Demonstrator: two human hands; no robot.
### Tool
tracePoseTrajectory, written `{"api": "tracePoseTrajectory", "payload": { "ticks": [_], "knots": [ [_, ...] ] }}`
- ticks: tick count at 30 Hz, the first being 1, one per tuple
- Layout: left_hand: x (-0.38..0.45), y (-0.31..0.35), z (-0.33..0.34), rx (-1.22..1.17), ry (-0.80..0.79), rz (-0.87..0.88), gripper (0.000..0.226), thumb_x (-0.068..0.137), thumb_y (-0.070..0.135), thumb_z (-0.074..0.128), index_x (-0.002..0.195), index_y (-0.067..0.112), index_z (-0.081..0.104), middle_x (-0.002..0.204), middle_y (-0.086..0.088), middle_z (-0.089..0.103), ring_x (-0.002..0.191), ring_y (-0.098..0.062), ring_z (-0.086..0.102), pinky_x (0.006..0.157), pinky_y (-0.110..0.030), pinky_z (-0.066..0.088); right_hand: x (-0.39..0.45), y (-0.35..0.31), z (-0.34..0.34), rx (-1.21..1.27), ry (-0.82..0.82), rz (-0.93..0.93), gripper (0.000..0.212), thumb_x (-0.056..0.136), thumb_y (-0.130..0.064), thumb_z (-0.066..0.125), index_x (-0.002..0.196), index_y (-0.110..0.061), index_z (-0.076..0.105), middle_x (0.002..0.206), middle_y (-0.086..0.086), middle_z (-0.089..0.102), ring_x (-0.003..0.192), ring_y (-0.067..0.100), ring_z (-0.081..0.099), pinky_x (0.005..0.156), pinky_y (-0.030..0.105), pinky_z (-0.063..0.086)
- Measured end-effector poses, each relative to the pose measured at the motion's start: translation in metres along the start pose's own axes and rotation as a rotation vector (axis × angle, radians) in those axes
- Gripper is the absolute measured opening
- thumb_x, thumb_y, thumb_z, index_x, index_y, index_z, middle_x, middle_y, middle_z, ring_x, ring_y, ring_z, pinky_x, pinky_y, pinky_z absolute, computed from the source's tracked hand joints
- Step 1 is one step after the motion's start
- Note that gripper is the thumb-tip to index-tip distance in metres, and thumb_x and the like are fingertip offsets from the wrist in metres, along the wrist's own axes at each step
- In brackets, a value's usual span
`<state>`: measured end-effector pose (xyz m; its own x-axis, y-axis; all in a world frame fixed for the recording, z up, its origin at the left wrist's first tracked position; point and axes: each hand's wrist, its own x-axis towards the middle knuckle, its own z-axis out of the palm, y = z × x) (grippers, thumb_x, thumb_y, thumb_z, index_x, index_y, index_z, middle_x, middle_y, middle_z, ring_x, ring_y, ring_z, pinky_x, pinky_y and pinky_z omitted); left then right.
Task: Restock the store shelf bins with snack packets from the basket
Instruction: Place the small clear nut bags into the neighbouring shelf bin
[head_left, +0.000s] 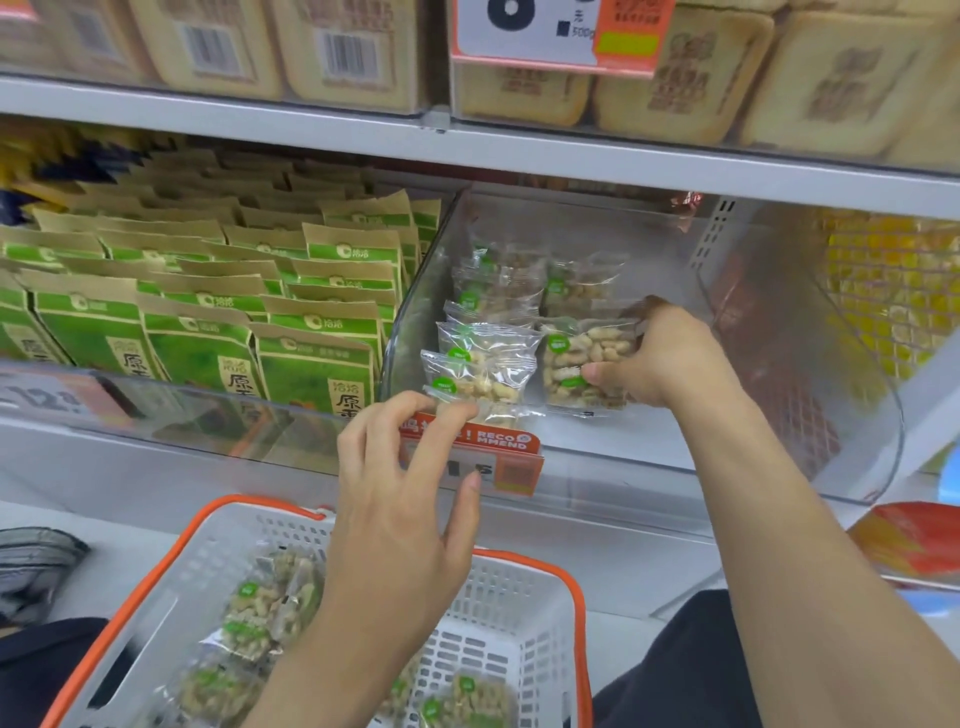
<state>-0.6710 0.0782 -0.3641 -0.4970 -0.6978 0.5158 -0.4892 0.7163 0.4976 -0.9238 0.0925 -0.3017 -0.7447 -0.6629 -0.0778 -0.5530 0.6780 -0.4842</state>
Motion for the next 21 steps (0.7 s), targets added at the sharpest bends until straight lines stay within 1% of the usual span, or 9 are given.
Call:
{"api": "tracePoseTrajectory", "payload": {
  "ticks": [3,5,6,10,12,14,18,19,21],
  "knots": [
    [-0.002,0.002,0.0,-0.021,-0.013,-0.004,0.05,0.085,0.019,0.069,0.132,0.027,0.052,0.132,0.0,0.04,0.125,-0.022,0.032,0.098,-0.038,0.039,0.003,-0.001,0.002,0.079,0.011,0.028,0.066,0.068,-0.034,0.091,0.12,-0.014,0.055,0.116,0.011,0.067,0.104,0.031,0.066,0.091,0.043,0.056],
    [-0.005,0.002,0.0,-0.024,-0.029,-0.002,0.052,0.085,0.02,0.069,0.134,0.026,0.05,0.135,-0.001,0.038,0.127,-0.024,0.031,0.1,-0.041,0.039,0.004,-0.002,0.003,0.157,-0.003,0.03,0.07,0.068,-0.036,0.091,0.122,-0.012,0.054,0.117,0.011,0.066,0.101,0.031,0.068,0.089,0.043,0.057],
    [-0.006,0.002,0.0,-0.024,-0.037,0.0,0.053,0.085,0.021,0.069,0.134,0.026,0.049,0.136,-0.001,0.037,0.128,-0.024,0.03,0.101,-0.041,0.038,0.004,-0.003,0.003,0.176,-0.001,0.024,0.072,0.069,-0.038,0.09,0.124,-0.011,0.053,0.118,0.011,0.066,0.103,0.031,0.067,0.088,0.042,0.057],
    [-0.007,0.001,-0.002,-0.03,-0.055,0.012,0.054,0.086,0.022,0.069,0.135,0.027,0.047,0.138,0.0,0.035,0.13,-0.021,0.029,0.103,-0.035,0.032,0.001,0.0,0.002,0.171,0.004,-0.005,0.075,0.077,-0.043,0.084,0.133,-0.009,0.049,0.123,0.009,0.063,0.111,0.028,0.062,0.081,0.031,0.046],
    [-0.007,0.002,-0.003,-0.03,-0.057,0.012,0.054,0.087,0.023,0.068,0.136,0.027,0.046,0.139,0.001,0.034,0.131,-0.019,0.027,0.103,-0.033,0.029,0.0,0.001,0.001,0.182,-0.007,-0.012,0.077,0.078,-0.043,0.082,0.137,-0.008,0.047,0.125,0.009,0.063,0.113,0.028,0.06,0.081,0.03,0.044],
    [-0.007,0.002,-0.004,-0.025,-0.056,0.01,0.056,0.088,0.025,0.065,0.14,0.028,0.044,0.141,0.002,0.033,0.133,-0.017,0.025,0.104,-0.032,0.027,-0.001,0.002,0.0,0.193,-0.012,-0.016,0.075,0.079,-0.043,0.081,0.137,-0.008,0.048,0.13,0.009,0.061,0.117,0.028,0.059,0.084,0.031,0.045],
    [-0.007,0.001,-0.005,0.006,-0.07,0.034,0.064,0.091,0.029,0.059,0.15,0.028,0.033,0.149,0.001,0.029,0.139,-0.019,0.024,0.11,-0.035,0.026,-0.007,0.004,-0.005,0.2,0.029,-0.008,0.079,0.081,-0.046,0.079,0.141,-0.009,0.045,0.136,0.01,0.058,0.123,0.029,0.056,0.089,0.033,0.045],
    [-0.008,0.001,-0.005,0.001,-0.074,0.033,0.066,0.091,0.03,0.058,0.152,0.029,0.031,0.151,0.002,0.028,0.141,-0.019,0.023,0.111,-0.034,0.024,-0.01,0.004,-0.008,0.214,0.055,-0.017,0.076,0.081,-0.046,0.079,0.139,-0.009,0.046,0.134,0.009,0.059,0.121,0.028,0.056,0.089,0.033,0.045],
    [-0.009,0.002,-0.005,-0.015,-0.058,0.024,0.068,0.091,0.031,0.057,0.153,0.029,0.029,0.154,0.003,0.025,0.144,-0.017,0.02,0.113,-0.033,0.022,-0.018,0.005,-0.013,0.243,0.144,-0.07,0.061,0.084,-0.042,0.077,0.133,-0.011,0.054,0.126,0.005,0.063,0.117,0.024,0.058,0.088,0.032,0.044]
  ]
}}
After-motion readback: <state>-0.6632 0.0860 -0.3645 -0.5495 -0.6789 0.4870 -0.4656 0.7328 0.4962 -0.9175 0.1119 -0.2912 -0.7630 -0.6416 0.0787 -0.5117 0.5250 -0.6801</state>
